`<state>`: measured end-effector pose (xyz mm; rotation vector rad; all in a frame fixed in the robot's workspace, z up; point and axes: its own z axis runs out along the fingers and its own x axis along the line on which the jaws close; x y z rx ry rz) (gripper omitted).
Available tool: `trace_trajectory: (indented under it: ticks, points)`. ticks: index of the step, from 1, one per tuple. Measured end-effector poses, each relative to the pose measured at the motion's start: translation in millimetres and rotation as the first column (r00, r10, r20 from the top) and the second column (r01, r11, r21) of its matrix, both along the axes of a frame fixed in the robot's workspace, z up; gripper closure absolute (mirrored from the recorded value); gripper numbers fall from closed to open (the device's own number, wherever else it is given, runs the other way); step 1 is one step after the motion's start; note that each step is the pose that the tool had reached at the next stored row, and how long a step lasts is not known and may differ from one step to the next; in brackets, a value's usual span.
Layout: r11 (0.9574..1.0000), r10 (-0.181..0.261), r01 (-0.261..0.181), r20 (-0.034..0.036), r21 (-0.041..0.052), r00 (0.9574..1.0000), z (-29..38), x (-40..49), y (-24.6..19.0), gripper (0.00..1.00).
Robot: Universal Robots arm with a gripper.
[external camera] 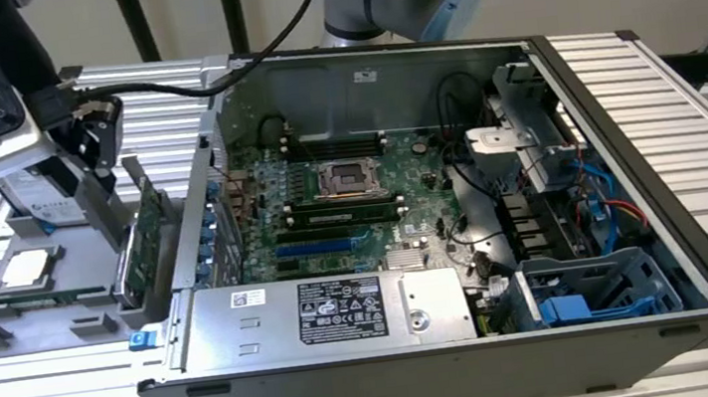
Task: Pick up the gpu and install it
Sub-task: 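Pick up the gpu and move the gpu toward the slot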
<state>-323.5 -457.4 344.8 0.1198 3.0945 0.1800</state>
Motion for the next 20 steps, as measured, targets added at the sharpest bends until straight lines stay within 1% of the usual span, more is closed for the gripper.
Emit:
trace_trajectory:
  ticks: [20]
  points:
    - [1.0, 0.0, 0.0, 0.0, -0.0001, 1.0, -13.7, 0.0, -0.1, 0.0]
